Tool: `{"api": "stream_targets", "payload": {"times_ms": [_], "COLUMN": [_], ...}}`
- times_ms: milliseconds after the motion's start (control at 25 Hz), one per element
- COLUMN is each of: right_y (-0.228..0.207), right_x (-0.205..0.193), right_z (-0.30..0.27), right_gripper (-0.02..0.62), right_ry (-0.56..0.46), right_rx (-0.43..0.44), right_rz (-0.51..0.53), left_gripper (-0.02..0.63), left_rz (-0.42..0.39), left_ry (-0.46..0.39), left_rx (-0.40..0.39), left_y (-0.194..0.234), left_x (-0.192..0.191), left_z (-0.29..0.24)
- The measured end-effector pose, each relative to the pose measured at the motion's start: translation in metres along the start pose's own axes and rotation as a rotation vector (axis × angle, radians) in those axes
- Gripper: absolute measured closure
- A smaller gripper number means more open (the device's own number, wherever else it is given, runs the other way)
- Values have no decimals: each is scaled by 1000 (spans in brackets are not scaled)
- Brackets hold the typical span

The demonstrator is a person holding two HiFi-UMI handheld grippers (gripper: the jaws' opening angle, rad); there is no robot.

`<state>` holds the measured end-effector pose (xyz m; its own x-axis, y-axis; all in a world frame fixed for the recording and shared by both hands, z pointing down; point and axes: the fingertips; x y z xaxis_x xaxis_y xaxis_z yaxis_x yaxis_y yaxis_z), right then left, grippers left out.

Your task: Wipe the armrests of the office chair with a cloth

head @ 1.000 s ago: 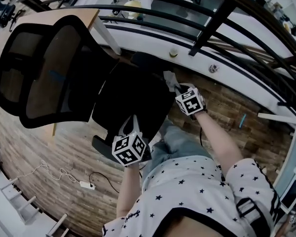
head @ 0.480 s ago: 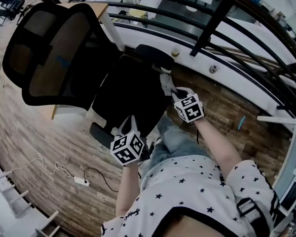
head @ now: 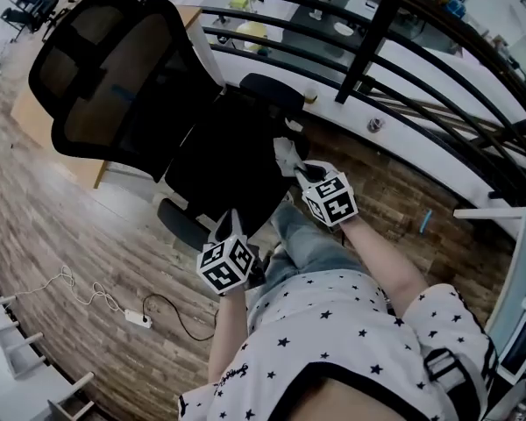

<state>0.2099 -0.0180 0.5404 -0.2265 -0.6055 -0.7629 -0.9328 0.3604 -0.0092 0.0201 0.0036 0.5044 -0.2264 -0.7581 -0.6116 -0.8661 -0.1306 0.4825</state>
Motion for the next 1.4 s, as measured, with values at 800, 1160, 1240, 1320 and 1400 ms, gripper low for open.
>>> {"api": "stream_targets", "payload": {"times_ms": [800,1160,1240,1320,1400], "right_y": [60,67,69,71,73], "right_x": [28,33,33,32,30], "right_z": [66,78,80,80,80], "right_gripper": [558,558,558,558,558], "right_ry": [-154,-193,-197,-197,-195], "right_rx": [141,165,166,167,166], "right_rz": [76,64,59,58,60], "left_gripper": [604,604,604,604,604], "left_rz": [-46,-41,-40,-37,-35], "left_ry": [-120,-145,-146,-147,-147], "left_rx": [57,69,68,67,64], "left_y": [-5,-9,-9,-8,-7], "left_x": [-7,-3,-3,-3,-4], "left_z": [50,56,57,57,58]}}
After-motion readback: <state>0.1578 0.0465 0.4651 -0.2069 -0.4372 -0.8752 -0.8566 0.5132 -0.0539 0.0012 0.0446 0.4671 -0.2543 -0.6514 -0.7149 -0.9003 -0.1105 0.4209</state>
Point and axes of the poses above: the fingertips, and each gripper's own axes: z backward along the fingers, y to its left, x out of its top, and after that the axes turned 9 degrees about z, right-handed
